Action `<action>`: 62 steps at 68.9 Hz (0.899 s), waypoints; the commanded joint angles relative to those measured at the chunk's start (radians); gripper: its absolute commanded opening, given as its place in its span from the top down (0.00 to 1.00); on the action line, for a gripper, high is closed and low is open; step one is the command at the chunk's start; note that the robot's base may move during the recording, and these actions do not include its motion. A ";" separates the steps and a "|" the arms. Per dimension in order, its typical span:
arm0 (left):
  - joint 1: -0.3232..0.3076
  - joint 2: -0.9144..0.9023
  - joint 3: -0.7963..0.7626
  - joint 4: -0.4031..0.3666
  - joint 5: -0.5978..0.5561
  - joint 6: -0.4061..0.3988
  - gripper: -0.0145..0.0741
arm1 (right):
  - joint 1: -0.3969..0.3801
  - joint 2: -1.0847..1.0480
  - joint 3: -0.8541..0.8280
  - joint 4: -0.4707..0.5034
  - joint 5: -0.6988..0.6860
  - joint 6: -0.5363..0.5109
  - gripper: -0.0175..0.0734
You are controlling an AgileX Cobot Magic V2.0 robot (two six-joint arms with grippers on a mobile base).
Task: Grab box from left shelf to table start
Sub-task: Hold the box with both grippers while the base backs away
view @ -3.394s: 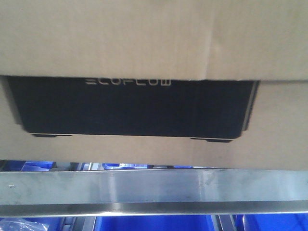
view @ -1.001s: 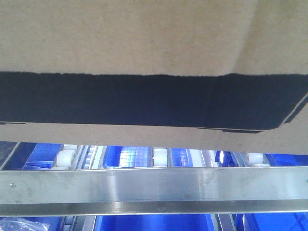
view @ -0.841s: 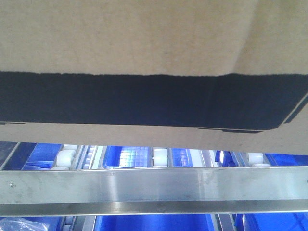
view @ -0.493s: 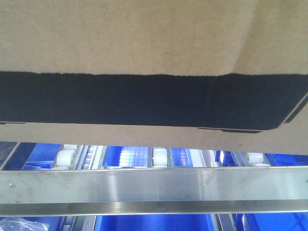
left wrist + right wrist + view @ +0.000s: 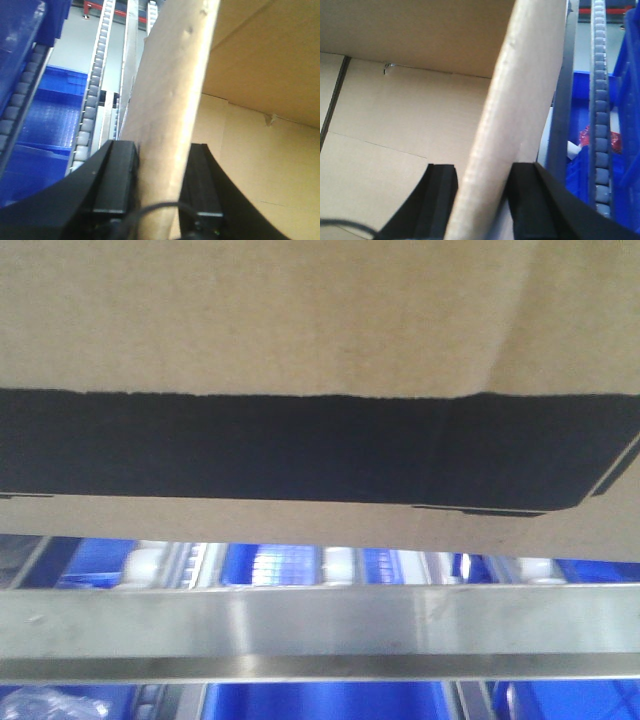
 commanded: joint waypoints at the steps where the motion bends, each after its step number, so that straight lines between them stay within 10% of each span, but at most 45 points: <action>1: -0.028 -0.016 -0.040 -0.105 -0.111 0.097 0.95 | -0.001 0.009 -0.033 -0.025 -0.186 -0.038 0.75; 62: -0.028 -0.016 -0.040 -0.105 -0.111 0.097 0.95 | -0.001 0.009 -0.033 -0.025 -0.186 -0.038 0.75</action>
